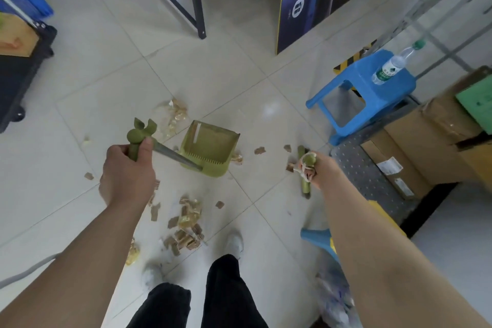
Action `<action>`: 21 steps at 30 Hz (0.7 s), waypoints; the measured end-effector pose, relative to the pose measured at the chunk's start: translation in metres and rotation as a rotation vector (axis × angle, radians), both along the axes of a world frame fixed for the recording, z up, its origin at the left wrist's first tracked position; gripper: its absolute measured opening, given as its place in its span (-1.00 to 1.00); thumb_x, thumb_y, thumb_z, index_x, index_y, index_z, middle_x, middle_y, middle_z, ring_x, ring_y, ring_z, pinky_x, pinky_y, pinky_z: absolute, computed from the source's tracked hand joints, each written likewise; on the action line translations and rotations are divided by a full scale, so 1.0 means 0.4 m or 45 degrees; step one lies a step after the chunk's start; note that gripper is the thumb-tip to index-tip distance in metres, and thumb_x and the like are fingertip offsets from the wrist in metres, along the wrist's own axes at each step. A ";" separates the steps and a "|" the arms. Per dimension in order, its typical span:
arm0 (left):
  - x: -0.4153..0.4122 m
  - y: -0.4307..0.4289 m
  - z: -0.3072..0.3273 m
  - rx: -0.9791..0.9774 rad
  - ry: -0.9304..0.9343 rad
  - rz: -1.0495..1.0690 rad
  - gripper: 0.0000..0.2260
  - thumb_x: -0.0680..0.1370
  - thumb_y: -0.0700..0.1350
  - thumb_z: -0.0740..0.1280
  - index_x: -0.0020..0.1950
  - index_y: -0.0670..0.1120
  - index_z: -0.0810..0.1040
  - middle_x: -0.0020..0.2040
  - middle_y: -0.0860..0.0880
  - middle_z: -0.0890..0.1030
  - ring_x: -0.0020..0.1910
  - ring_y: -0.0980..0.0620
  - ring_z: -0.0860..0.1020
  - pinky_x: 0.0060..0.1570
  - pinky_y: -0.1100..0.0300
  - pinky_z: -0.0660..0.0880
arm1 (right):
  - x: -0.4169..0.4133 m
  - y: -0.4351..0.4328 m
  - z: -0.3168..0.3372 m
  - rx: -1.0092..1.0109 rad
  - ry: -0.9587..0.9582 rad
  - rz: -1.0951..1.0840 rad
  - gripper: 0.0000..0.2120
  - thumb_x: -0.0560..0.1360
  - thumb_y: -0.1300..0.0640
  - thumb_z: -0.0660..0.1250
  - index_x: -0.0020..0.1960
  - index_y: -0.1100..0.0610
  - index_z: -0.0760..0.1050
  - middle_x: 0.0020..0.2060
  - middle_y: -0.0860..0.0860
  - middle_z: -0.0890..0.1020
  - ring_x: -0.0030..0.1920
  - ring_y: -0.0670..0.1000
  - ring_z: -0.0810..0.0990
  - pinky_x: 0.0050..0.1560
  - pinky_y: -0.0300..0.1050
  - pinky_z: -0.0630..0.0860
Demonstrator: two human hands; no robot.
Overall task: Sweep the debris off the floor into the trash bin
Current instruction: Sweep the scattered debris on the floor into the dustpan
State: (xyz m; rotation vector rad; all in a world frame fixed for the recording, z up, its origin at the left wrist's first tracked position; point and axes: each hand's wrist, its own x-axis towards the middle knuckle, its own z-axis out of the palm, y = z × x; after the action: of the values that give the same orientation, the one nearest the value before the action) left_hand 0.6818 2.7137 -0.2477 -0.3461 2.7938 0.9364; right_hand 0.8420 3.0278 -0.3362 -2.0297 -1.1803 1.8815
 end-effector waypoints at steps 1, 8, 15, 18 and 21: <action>0.002 0.000 0.000 -0.003 0.001 0.012 -0.51 0.57 0.26 0.16 0.09 -0.18 0.50 -0.13 -0.06 0.56 -0.19 -0.16 0.49 -0.15 0.04 0.35 | -0.015 -0.001 -0.013 -0.010 0.007 0.078 -0.92 0.55 0.27 0.16 -0.10 0.19 0.41 -0.32 0.13 0.41 -0.35 0.07 0.40 0.34 -0.04 0.34; 0.014 -0.021 0.023 -0.006 0.005 0.132 -0.53 0.58 0.24 0.17 0.11 -0.17 0.48 -0.11 -0.08 0.57 -0.15 -0.19 0.49 -0.09 -0.01 0.38 | -0.065 -0.120 -0.027 -0.311 0.127 0.355 -0.73 0.41 0.37 0.23 0.08 0.18 0.44 -0.41 0.09 0.35 -0.54 0.01 0.33 -0.60 -0.28 0.26; 0.031 -0.081 0.045 0.014 0.015 0.251 -0.53 0.57 0.25 0.17 0.11 -0.16 0.47 -0.09 -0.11 0.57 -0.14 -0.21 0.51 -0.11 0.00 0.38 | -0.073 -0.190 0.068 -0.310 0.099 0.667 -0.76 0.41 0.38 0.23 -0.43 0.28 0.42 -0.50 0.11 0.43 -0.51 0.06 0.44 -0.50 -0.22 0.36; 0.038 -0.110 0.051 0.040 0.014 0.292 -0.55 0.58 0.23 0.18 0.11 -0.16 0.46 -0.13 -0.08 0.54 -0.16 -0.20 0.49 -0.14 0.02 0.36 | -0.076 -0.156 0.106 -0.253 0.190 0.548 -0.61 0.43 0.41 0.22 -0.57 0.25 0.38 -0.55 0.09 0.40 -0.64 0.03 0.40 -0.60 -0.30 0.27; 0.044 -0.141 0.052 0.051 0.013 0.314 -0.53 0.57 0.24 0.18 0.08 -0.17 0.47 -0.25 -0.03 0.51 -0.19 -0.21 0.50 -0.14 0.03 0.36 | -0.082 -0.158 0.113 -0.226 0.161 0.514 -0.72 0.43 0.39 0.22 -0.43 0.22 0.33 -0.47 0.11 0.37 -0.67 0.02 0.40 -0.62 -0.33 0.25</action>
State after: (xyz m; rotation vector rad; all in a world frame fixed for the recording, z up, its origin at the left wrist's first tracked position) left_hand 0.6995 2.6572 -0.2267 -0.6947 2.7805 1.0449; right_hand 0.8093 2.9646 -0.2909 -1.8203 -1.5284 2.3350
